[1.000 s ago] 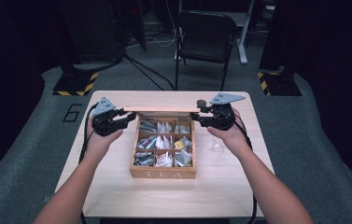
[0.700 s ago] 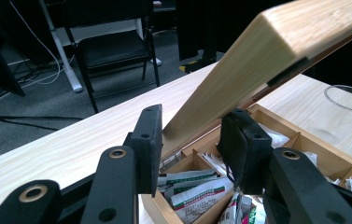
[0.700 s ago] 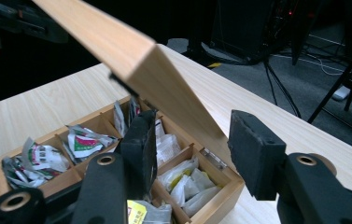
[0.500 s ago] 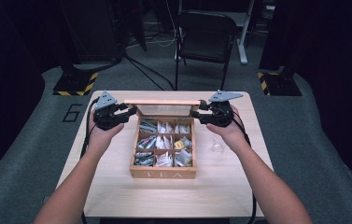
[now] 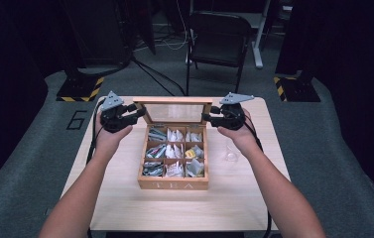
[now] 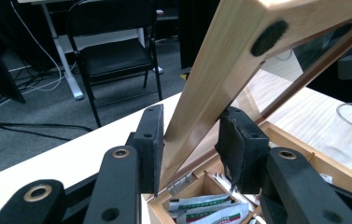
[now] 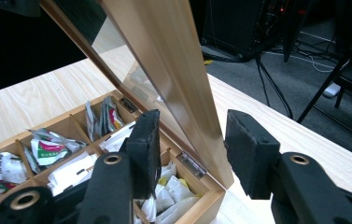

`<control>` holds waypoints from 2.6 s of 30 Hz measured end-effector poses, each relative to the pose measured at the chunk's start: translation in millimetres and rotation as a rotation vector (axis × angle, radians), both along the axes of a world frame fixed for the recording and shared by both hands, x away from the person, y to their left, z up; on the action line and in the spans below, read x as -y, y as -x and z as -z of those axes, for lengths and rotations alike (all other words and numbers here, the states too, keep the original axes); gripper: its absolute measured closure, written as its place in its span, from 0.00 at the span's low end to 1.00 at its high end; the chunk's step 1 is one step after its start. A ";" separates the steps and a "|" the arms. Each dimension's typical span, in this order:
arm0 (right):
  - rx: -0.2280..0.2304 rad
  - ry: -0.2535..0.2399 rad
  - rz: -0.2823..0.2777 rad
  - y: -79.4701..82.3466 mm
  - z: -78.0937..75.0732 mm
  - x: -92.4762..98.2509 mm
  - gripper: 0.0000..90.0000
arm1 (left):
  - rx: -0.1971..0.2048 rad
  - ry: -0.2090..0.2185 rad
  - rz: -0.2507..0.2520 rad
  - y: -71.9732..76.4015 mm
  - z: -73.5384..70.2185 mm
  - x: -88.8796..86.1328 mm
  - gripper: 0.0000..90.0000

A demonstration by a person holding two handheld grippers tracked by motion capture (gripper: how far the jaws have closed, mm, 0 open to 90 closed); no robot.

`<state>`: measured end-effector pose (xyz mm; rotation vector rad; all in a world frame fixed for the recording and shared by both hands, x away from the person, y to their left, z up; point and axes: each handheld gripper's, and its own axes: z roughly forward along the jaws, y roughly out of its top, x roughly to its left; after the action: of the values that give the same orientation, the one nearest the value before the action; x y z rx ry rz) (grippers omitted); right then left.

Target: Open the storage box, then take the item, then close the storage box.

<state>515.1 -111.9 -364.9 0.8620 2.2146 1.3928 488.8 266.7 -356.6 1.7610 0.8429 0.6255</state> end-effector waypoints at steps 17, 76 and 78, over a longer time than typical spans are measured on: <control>-0.026 0.015 0.032 -14.9 9.7 -4.0 0.66 | -0.011 0.017 -0.017 -7.9 -0.1 0.7 0.68; -0.103 -0.032 0.067 -47.4 31.9 -7.3 0.70 | -0.059 0.046 -0.079 -32.3 11.9 2.5 0.68; -0.108 -0.032 0.065 -47.7 31.7 -7.0 0.70 | -0.061 0.048 -0.081 -32.1 12.5 1.5 0.68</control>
<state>562.9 -104.8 -396.6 1.0344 2.2265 1.3854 520.9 265.2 -369.1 1.7167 0.9675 0.6022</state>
